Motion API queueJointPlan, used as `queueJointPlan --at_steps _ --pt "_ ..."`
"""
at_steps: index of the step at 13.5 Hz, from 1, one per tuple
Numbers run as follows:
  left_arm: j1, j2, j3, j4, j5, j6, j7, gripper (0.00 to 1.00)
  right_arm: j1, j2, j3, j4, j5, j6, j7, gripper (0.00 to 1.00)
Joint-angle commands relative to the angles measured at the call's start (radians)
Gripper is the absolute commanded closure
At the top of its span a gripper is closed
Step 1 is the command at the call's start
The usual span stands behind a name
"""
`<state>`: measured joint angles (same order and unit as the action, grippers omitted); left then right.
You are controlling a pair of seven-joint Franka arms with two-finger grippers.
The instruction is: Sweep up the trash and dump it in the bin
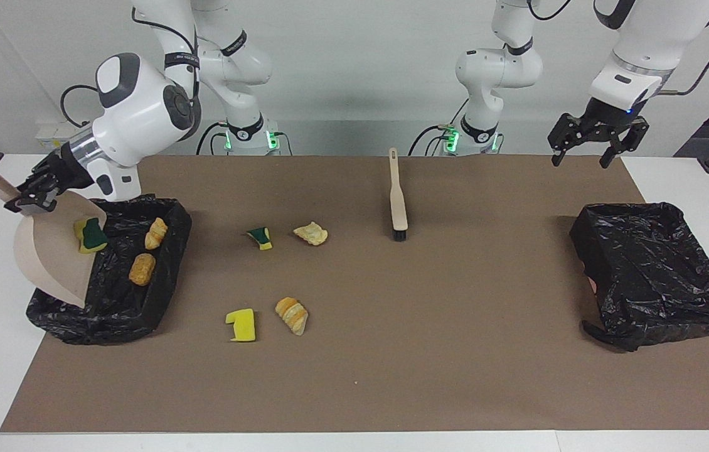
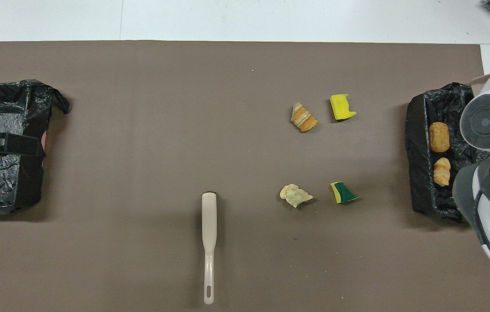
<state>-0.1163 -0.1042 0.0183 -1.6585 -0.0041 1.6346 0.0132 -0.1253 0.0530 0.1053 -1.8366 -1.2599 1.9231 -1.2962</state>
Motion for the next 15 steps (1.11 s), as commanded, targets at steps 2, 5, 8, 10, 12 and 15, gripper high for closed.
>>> queueJointPlan --at_steps 2,5,8,10,12,15 --pt "0.015 -0.012 -0.001 -0.003 0.004 -0.018 -0.003 0.0 -0.019 0.004 0.002 -0.001 -0.024 0.007 -0.034 1.0" --pt "0.013 -0.012 -0.001 -0.003 0.004 -0.018 -0.003 0.0 -0.017 0.005 0.001 0.008 -0.024 0.005 -0.064 1.0" --pt "0.015 -0.012 -0.001 -0.003 0.004 -0.018 -0.003 0.0 -0.033 0.007 0.001 0.007 0.003 0.025 -0.034 1.0" --pt "0.013 -0.012 -0.001 -0.003 0.004 -0.018 -0.003 0.0 -0.04 0.013 -0.001 0.008 0.051 0.034 -0.067 1.0" --pt "0.013 -0.011 -0.001 -0.003 0.004 -0.018 -0.003 0.0 -0.045 0.021 -0.001 0.011 0.146 0.034 -0.139 1.0" --pt "0.013 -0.009 -0.001 -0.004 0.004 -0.019 -0.003 0.0 -0.025 0.022 -0.004 0.033 0.105 -0.013 -0.02 1.0"
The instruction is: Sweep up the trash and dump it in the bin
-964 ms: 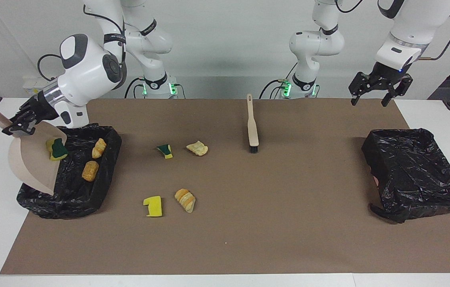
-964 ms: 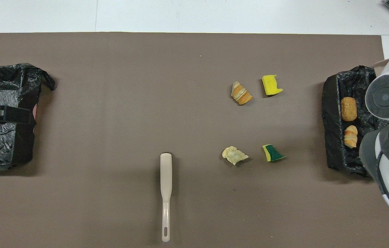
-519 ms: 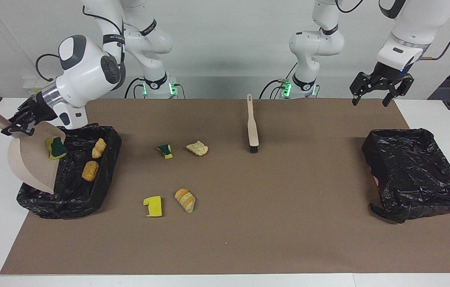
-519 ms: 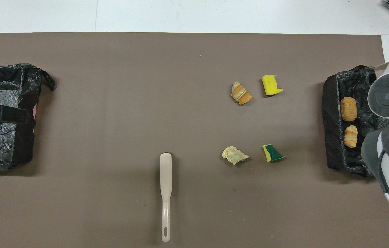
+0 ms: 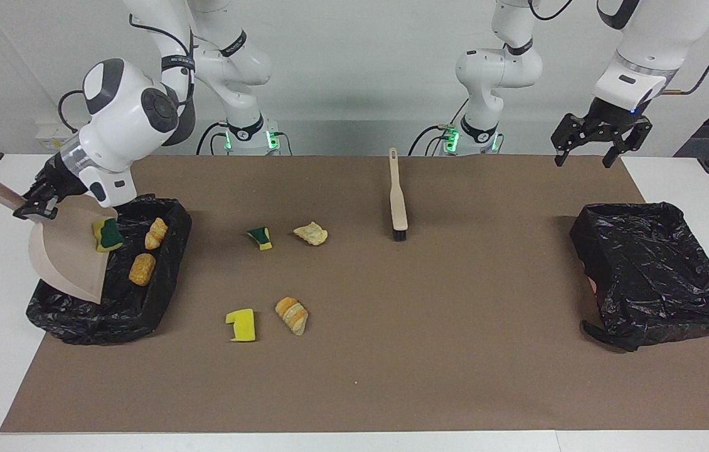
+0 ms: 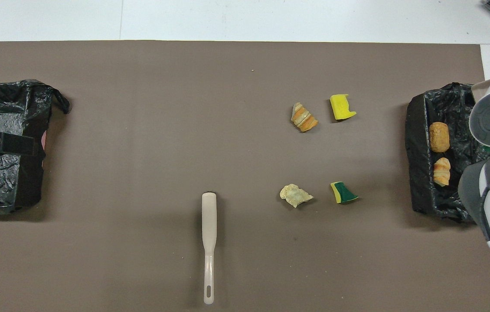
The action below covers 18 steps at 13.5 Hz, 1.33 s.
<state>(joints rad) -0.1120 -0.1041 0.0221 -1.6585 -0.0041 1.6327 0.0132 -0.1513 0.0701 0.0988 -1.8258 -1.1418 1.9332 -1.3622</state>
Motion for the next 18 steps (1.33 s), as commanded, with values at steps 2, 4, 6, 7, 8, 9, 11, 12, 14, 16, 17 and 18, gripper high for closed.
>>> queueJointPlan --at_steps 2,4,6,7,8,9,11,12,14,16,17,18 --pt "0.009 -0.009 -0.005 -0.006 0.004 -0.017 -0.003 0.0 0.001 0.005 0.001 0.022 -0.029 -0.031 0.116 1.0" --pt "0.009 -0.006 -0.005 -0.006 0.006 -0.017 -0.003 0.0 0.001 -0.006 0.004 0.02 -0.039 -0.046 0.076 1.0" --pt "0.02 -0.006 -0.005 -0.007 0.006 -0.017 -0.003 0.0 0.001 -0.01 0.009 0.025 -0.044 -0.049 0.048 1.0" --pt "0.038 -0.006 -0.007 -0.009 0.004 -0.017 -0.001 0.0 0.002 -0.01 0.01 0.031 -0.044 -0.051 0.045 1.0" --pt "0.052 -0.006 -0.008 -0.01 0.004 -0.017 0.005 0.0 0.009 -0.012 0.01 0.036 -0.042 -0.054 0.035 1.0" --pt "0.063 -0.006 -0.011 -0.01 0.003 -0.014 0.007 0.0 0.006 -0.012 0.009 0.048 -0.041 -0.053 0.023 1.0" --pt "0.064 -0.005 -0.017 -0.01 0.003 -0.013 0.005 0.0 0.006 -0.006 0.01 0.091 -0.023 -0.054 0.005 1.0" --pt "0.067 -0.005 -0.019 -0.012 0.003 -0.013 0.007 0.0 0.009 -0.006 0.012 0.098 -0.007 -0.053 0.015 1.0" --pt "0.087 -0.005 -0.024 -0.012 0.003 -0.011 0.007 0.0 0.009 0.002 0.013 0.123 0.098 -0.053 0.029 1.0" --pt "0.139 -0.002 -0.066 -0.012 0.003 -0.013 0.007 0.0 0.006 0.01 0.013 0.132 0.157 -0.042 0.095 1.0" --pt "0.17 -0.002 -0.1 -0.012 0.003 -0.013 0.007 0.0 0.003 0.013 0.013 0.132 0.177 -0.04 0.135 1.0" --pt "0.182 -0.003 -0.112 -0.012 0.003 -0.013 0.007 0.0 0.001 0.013 0.015 0.132 0.188 -0.034 0.159 1.0"
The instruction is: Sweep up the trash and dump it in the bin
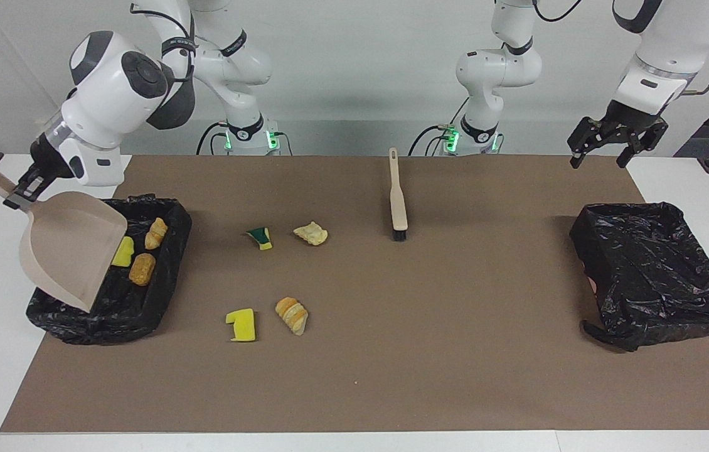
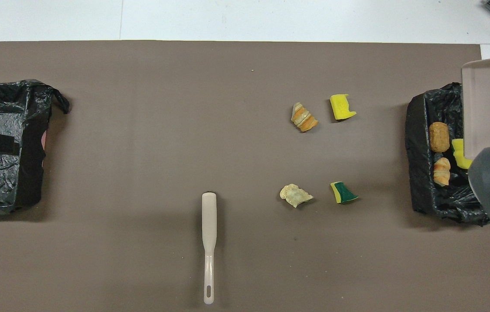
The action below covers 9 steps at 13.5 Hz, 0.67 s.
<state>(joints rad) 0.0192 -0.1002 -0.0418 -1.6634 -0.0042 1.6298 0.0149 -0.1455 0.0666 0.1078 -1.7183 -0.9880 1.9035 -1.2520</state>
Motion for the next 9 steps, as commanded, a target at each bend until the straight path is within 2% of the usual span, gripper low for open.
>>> queueJointPlan --at_steps 1,4,9 --pt "0.042 -0.007 -0.049 -0.006 0.003 -0.01 0.002 0.0 -0.006 0.018 0.006 0.025 0.066 -0.004 0.072 1.0" --pt "0.041 -0.009 -0.046 -0.004 0.003 -0.013 -0.001 0.0 -0.016 0.025 0.006 0.029 0.227 0.018 0.14 1.0" --pt "0.054 -0.015 -0.039 0.002 0.004 -0.013 -0.003 0.0 0.007 0.029 0.006 0.034 0.383 0.0 0.305 1.0"
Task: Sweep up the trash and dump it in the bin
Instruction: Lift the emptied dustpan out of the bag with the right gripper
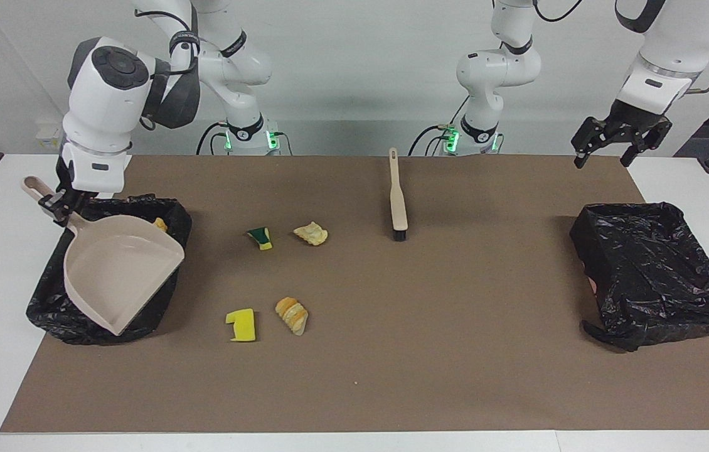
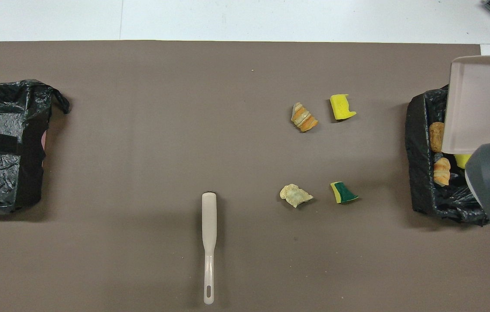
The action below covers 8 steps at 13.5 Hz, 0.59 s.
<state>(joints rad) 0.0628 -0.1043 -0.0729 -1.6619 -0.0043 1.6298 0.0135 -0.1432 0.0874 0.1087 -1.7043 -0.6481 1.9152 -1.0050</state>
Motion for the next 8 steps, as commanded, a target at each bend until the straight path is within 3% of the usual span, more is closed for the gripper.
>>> queueJointPlan --at_steps 1,8 --pt "0.005 -0.011 -0.008 0.001 0.004 -0.013 -0.001 0.0 0.014 0.008 0.005 0.02 0.054 -0.019 0.098 1.0" --pt "0.011 -0.011 -0.008 0.001 0.004 -0.013 -0.001 0.0 0.013 0.06 0.006 0.114 0.188 -0.059 0.182 1.0"
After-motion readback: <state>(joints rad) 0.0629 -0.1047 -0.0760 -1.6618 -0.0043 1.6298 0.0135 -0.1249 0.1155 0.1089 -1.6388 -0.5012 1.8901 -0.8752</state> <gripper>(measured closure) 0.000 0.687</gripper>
